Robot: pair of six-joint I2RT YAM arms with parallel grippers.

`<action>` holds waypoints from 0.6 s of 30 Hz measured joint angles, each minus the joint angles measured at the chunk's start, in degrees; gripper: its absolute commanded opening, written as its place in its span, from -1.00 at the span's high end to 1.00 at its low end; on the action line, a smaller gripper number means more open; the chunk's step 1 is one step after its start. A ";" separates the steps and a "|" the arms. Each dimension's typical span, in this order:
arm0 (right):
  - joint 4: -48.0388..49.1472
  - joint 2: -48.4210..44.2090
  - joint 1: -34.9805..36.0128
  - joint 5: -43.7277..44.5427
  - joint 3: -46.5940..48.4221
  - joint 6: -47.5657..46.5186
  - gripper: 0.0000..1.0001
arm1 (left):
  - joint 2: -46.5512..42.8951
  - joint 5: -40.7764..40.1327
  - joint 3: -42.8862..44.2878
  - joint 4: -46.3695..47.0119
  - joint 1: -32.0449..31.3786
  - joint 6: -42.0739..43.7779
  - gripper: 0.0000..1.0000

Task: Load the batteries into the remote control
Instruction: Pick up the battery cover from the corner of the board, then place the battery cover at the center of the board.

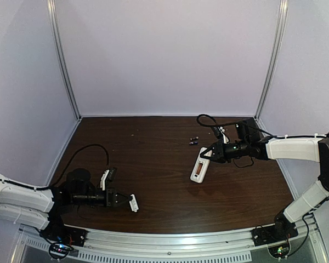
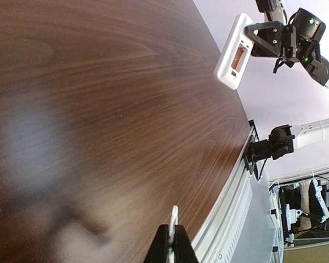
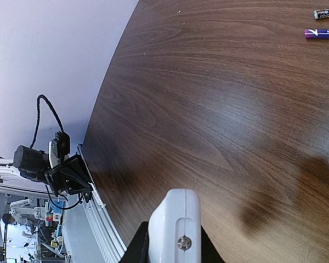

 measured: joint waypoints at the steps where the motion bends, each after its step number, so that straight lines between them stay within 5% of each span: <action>1: 0.00 0.00 0.00 0.00 0.02 0.00 1.00 | 0.37 -0.28 0.87 -0.09 0.35 0.28 1.00; 18: 2.71 -0.81 -7.69 0.13 -0.96 0.72 1.00 | 28.81 2.27 26.49 -5.92 15.45 8.94 1.00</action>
